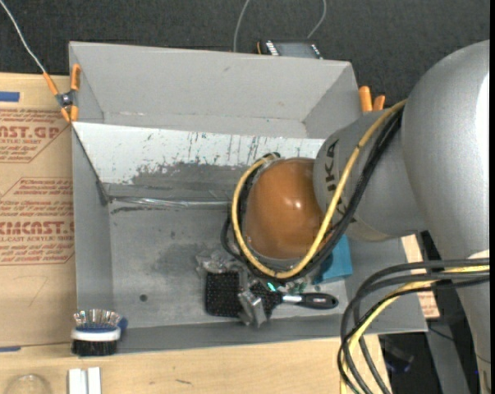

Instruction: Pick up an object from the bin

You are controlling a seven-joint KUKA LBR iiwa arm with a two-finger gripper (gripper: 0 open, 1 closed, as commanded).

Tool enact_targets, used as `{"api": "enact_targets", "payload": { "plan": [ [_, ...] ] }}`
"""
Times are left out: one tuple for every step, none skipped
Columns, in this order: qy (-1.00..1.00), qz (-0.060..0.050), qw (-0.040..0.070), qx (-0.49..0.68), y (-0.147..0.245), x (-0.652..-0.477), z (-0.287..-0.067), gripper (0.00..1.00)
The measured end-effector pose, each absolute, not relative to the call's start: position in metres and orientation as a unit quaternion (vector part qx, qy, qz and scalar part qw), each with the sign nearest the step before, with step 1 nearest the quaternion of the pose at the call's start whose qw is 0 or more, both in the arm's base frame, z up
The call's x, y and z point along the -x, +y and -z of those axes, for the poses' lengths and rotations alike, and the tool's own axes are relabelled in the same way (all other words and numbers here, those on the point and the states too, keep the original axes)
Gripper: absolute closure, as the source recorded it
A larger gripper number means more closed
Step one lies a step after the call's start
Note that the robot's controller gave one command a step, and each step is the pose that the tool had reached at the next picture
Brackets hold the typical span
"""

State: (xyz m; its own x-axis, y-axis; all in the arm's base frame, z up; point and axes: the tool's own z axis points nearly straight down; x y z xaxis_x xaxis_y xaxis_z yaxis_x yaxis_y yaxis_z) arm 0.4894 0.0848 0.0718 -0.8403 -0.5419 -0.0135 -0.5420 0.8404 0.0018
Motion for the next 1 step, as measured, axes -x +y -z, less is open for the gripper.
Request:
{"api": "enact_targets", "payload": {
  "plan": [
    [0.959, -0.003, 0.006, 0.282, 0.0848, -0.4893, -0.0718, 0.00]
  ]
}}
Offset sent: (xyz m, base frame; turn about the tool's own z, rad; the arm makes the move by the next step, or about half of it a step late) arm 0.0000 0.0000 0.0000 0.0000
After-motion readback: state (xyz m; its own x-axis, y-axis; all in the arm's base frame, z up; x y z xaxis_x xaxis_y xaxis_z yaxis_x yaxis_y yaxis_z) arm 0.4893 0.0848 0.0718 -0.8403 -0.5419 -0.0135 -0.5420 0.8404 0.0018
